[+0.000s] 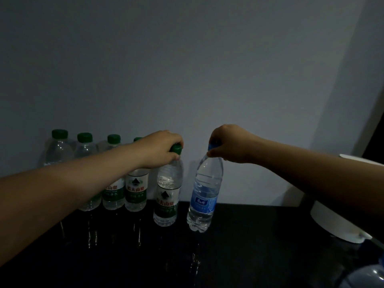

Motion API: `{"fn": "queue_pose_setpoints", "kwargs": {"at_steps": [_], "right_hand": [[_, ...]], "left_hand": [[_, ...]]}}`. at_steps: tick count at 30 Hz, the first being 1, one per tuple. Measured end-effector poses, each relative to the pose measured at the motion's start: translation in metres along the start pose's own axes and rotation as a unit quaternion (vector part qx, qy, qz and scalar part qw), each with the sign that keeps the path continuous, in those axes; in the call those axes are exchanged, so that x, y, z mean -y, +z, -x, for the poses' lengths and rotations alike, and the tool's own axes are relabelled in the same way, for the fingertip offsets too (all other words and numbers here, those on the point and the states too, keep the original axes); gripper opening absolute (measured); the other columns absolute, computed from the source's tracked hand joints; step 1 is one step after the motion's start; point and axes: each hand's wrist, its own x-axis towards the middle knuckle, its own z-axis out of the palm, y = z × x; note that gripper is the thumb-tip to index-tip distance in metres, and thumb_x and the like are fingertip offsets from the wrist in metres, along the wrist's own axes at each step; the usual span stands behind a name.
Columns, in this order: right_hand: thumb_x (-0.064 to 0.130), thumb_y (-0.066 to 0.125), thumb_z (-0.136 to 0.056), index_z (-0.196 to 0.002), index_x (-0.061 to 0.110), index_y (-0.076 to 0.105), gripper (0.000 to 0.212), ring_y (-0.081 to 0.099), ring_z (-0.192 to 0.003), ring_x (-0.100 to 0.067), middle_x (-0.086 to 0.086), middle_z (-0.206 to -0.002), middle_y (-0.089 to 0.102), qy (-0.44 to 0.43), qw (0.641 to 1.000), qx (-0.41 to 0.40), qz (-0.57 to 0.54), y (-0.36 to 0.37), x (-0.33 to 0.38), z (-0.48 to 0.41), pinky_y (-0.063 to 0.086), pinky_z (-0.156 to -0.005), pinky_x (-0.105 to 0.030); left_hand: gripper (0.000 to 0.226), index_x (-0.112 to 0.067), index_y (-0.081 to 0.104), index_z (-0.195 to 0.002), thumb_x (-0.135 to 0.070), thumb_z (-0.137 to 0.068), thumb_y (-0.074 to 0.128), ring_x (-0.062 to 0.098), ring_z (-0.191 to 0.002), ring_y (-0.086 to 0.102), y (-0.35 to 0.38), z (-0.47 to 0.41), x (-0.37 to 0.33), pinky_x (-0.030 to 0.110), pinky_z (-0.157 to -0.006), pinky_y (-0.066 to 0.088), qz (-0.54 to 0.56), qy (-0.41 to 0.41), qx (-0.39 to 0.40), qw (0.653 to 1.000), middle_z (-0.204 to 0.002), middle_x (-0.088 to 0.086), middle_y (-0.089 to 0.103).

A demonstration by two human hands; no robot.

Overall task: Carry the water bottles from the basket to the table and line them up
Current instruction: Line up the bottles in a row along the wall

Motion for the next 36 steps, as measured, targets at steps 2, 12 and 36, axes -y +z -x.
{"fn": "queue_pose_setpoints", "kwargs": {"at_steps": [2,12,36], "right_hand": [[0.025,0.067,-0.086,-0.111,0.006,0.063,0.032,0.058,-0.085,-0.018,-0.009,-0.107,0.064,-0.002,1.0,-0.002,0.004,0.004,0.0,-0.008,0.05,-0.076,-0.026],[0.026,0.066,-0.087,-0.112,0.006,0.063,0.032,0.057,-0.087,-0.017,-0.01,-0.11,0.064,-0.004,1.0,0.007,0.006,0.02,0.003,-0.022,0.05,-0.078,-0.027],[0.027,0.068,-0.086,-0.109,0.006,0.065,0.031,0.06,-0.086,-0.018,-0.008,-0.103,0.065,-0.014,1.0,0.009,0.005,0.035,0.011,-0.053,0.052,-0.078,-0.028]], "left_hand": [[0.032,-0.018,0.053,-0.122,-0.027,-0.091,0.057,0.022,-0.109,0.05,-0.001,-0.008,0.004,0.031,-0.09,0.042,-0.007,-0.005,-0.003,1.0,-0.121,0.008,0.054],[0.03,-0.011,0.055,-0.118,-0.023,-0.091,0.058,0.026,-0.104,0.052,0.003,-0.032,0.014,0.033,-0.087,0.044,-0.024,-0.02,-0.004,1.0,-0.117,0.011,0.055],[0.026,-0.009,0.054,-0.114,-0.022,-0.092,0.055,0.026,-0.101,0.053,0.02,-0.049,0.042,0.032,-0.079,0.042,-0.06,-0.04,0.016,0.997,-0.115,0.012,0.055]]}}
